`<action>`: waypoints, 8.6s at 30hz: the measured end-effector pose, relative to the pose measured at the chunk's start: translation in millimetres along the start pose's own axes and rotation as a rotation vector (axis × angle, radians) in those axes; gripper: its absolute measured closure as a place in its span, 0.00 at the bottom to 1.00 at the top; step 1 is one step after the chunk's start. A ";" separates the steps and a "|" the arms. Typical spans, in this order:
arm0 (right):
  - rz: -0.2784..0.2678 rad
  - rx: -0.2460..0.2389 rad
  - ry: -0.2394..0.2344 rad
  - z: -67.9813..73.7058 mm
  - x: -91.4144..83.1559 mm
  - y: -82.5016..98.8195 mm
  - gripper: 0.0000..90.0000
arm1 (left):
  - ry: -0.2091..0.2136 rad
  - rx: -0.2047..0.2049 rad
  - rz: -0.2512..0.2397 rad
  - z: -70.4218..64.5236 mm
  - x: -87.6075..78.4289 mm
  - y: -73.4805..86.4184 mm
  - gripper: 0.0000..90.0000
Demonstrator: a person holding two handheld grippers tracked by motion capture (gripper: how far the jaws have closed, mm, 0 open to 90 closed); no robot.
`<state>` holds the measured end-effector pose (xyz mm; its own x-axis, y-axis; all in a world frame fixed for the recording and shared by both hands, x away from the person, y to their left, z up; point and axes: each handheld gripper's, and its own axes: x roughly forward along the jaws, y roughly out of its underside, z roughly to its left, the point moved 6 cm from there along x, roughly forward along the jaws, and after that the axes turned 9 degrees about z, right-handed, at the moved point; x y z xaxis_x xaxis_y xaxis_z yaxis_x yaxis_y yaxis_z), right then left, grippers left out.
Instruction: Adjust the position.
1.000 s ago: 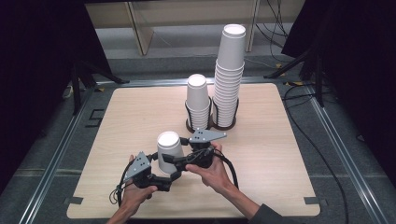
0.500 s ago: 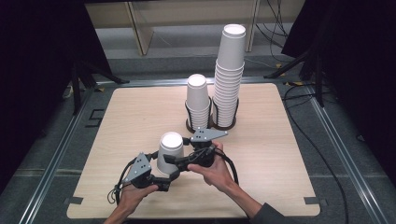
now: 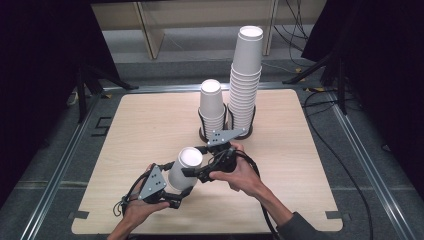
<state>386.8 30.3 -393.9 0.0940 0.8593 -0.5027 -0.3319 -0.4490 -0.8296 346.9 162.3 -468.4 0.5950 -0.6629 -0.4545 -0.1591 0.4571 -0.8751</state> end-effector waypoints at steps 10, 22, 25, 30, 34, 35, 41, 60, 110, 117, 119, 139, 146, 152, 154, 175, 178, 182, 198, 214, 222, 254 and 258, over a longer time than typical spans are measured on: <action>0.091 -0.001 -0.012 2.0 5.7 6.0 0.19 | 0.027 0.054 0.071 -6.6 0.8 2.9 0.10; 0.131 0.000 -0.027 1.7 6.3 10.0 0.26 | 0.043 0.074 0.066 -7.8 1.3 4.5 0.06; 0.110 -0.007 -0.023 1.9 4.3 6.7 0.27 | 0.043 0.038 0.008 -7.8 2.4 2.9 0.03; 0.057 0.019 -0.040 1.1 -2.9 1.2 0.27 | 0.051 -0.026 -0.062 -4.7 -0.6 -0.2 0.01; 0.019 0.069 -0.065 2.8 -9.8 -3.2 0.27 | 0.065 -0.083 -0.126 -1.1 -3.1 -3.3 0.03; 0.003 0.064 -0.075 2.4 -10.3 -4.4 0.27 | 0.066 -0.080 -0.143 -1.6 -3.7 -4.6 0.03; -0.031 0.069 -0.106 2.7 -11.8 -7.1 0.27 | 0.067 -0.093 -0.185 -3.0 -7.2 -9.0 0.02; -0.044 0.136 -0.188 -2.8 -13.7 -1.6 0.27 | 0.080 -0.058 -0.175 0.5 -14.8 -10.3 0.10; 0.452 -0.372 0.123 12.6 -7.2 26.2 0.18 | 0.141 0.085 0.133 -4.4 -9.0 5.2 0.11; 0.511 -0.386 0.096 14.0 0.1 36.0 0.18 | 0.164 0.113 0.133 -8.8 -8.3 4.8 0.11; 0.508 -0.415 0.086 12.4 2.1 35.7 0.18 | 0.168 0.117 0.137 -9.0 -8.4 4.9 0.11; 0.622 -0.479 0.049 17.5 20.3 53.4 0.22 | 0.204 0.203 0.210 -16.0 -9.2 6.9 0.11; 0.607 -0.494 0.039 16.5 18.0 52.7 0.24 | 0.220 0.112 0.104 -14.7 -7.3 4.6 0.06; 0.466 -0.441 -0.032 8.4 7.0 44.6 0.24 | 0.258 0.003 -0.064 -5.7 -16.4 -4.8 0.04; 0.431 -0.410 -0.063 8.3 3.4 43.7 0.24 | 0.264 -0.024 -0.094 -5.3 -18.7 -7.5 0.03; 0.330 -0.384 -0.186 11.3 2.2 44.8 0.25 | 0.297 -0.007 -0.163 -10.1 -25.7 -16.5 0.06; 0.326 -0.380 -0.192 10.9 1.8 44.8 0.24 | 0.300 -0.010 -0.162 -10.1 -25.9 -17.2 0.07; 0.363 -0.374 -0.149 10.6 3.9 46.8 0.21 | 0.299 -0.016 -0.149 -9.4 -24.7 -16.3 0.08; 0.481 -0.475 0.008 15.7 15.7 47.9 0.19 | 0.263 -0.008 -0.040 -10.6 -20.6 -14.6 0.09; 0.365 -0.432 -0.048 13.1 19.7 45.2 0.23 | 0.261 -0.129 -0.144 -6.3 -23.4 -19.8 0.02; 0.275 -0.358 -0.089 11.7 19.2 40.9 0.23 | 0.245 -0.217 -0.210 -2.5 -26.7 -23.3 0.05; 0.123 -0.295 -0.115 11.2 35.0 39.7 0.23 | 0.191 -0.285 -0.292 7.4 -30.9 -27.9 0.05; 0.103 -0.274 -0.112 9.7 33.0 37.7 0.23 | 0.173 -0.287 -0.292 5.8 -29.6 -27.5 0.05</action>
<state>368.3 44.1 -439.5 -0.0365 0.8206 -0.5704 -0.0676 -0.5715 -0.8178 338.2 172.8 -429.9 0.5105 -0.8405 -0.1814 -0.2311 0.0690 -0.9705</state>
